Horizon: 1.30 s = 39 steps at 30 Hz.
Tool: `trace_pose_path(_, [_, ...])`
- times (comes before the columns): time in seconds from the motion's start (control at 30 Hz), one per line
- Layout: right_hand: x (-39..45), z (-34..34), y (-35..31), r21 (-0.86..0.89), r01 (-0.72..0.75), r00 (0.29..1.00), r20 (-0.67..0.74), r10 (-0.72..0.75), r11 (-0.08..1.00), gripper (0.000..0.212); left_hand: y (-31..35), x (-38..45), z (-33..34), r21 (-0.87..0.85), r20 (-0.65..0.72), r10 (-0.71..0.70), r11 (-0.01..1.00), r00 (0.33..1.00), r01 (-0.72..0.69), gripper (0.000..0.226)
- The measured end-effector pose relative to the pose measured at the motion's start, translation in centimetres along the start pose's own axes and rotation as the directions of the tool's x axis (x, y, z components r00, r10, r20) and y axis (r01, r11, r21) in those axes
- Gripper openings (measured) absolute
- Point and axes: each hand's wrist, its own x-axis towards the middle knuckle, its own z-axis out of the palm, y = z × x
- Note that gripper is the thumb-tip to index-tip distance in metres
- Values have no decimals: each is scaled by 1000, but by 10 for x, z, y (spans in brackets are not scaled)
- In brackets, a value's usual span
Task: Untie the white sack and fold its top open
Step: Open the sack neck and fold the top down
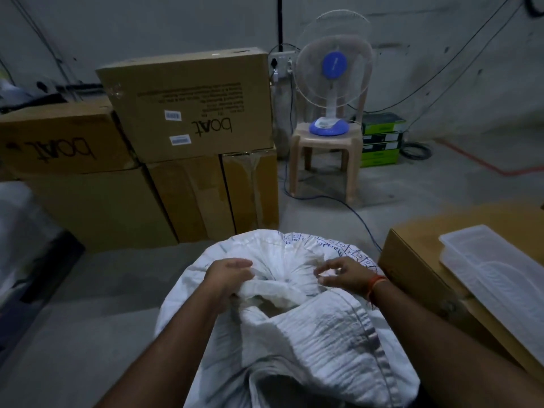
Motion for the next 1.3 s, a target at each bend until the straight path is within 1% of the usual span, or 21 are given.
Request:
trace_pose_path(0.07, [4,0,6,65,-45,997,58,41,997,32,-7,-1,-2,-18,36,79,997,996,-79,34])
trace_pose_path(0.13, [7,-2,6,108,-33,994,109,22,994,40,-13,-2,-7,17,74,183,983,980,-185,42])
trace_pose_path(0.2, [7,-6,1,73,44,992,116,-52,996,43,-15,-7,-15,93,120,256,959,959,-267,51])
trace_pose_path(0.3, [4,-20,-12,11,134,988,72,-135,991,49,-22,-9,-36,294,182,326,882,928,-368,66])
trace_pose_path(0.4, [-6,-41,-22,-106,165,983,94,-156,981,59,-33,-7,-67,486,195,320,789,927,-375,85])
trace_pose_path(0.47, [-13,-51,-20,-172,135,989,75,-124,976,64,-42,-5,-83,608,188,277,721,942,-334,92])
trace_pose_path(0.53, [-19,-54,-16,-195,100,995,44,-93,976,68,-50,-6,-91,709,204,233,634,951,-308,97])
trace_pose_path(0.57, [-22,-52,-14,-201,86,996,32,-81,976,70,-53,-6,-93,745,209,232,592,950,-308,100])
trace_pose_path(0.63, [-27,-48,-11,-261,71,997,0,-73,963,70,-59,0,-99,779,212,248,542,945,-317,105])
trace_pose_path(0.73, [-30,-47,-5,-409,49,994,-67,-84,911,72,-67,11,-109,786,212,275,522,938,-331,108])
trace_pose_path(0.8, [-31,-50,2,-487,28,989,-111,-94,873,75,-70,18,-115,817,210,316,464,925,-344,110])
trace_pose_path(0.87, [-32,-53,9,-507,9,985,-144,-95,862,77,-75,25,-119,836,214,380,406,900,-371,113])
trace_pose_path(0.9, [-32,-53,12,-515,12,982,-154,-106,857,77,-78,29,-120,841,210,390,396,897,-369,113])
trace_pose_path(0.97, [-31,-49,14,-530,19,979,-162,-123,848,77,-80,34,-119,848,190,363,407,912,-338,116])
trace_pose_path(1.1, [-21,-32,26,-537,-24,976,-196,-97,843,69,-71,30,-101,832,192,243,473,951,-289,121])
trace_pose_path(1.2, [-17,-24,32,-576,-47,973,-213,-94,816,62,-70,29,-96,815,193,267,492,944,-306,119])
trace_pose_path(1.23, [-17,-22,31,-587,-35,968,-220,-117,809,58,-72,29,-97,801,194,284,507,939,-319,117])
trace_pose_path(1.3, [-21,-18,25,-640,22,934,-260,-243,768,50,-75,27,-98,774,182,331,533,926,-342,109])
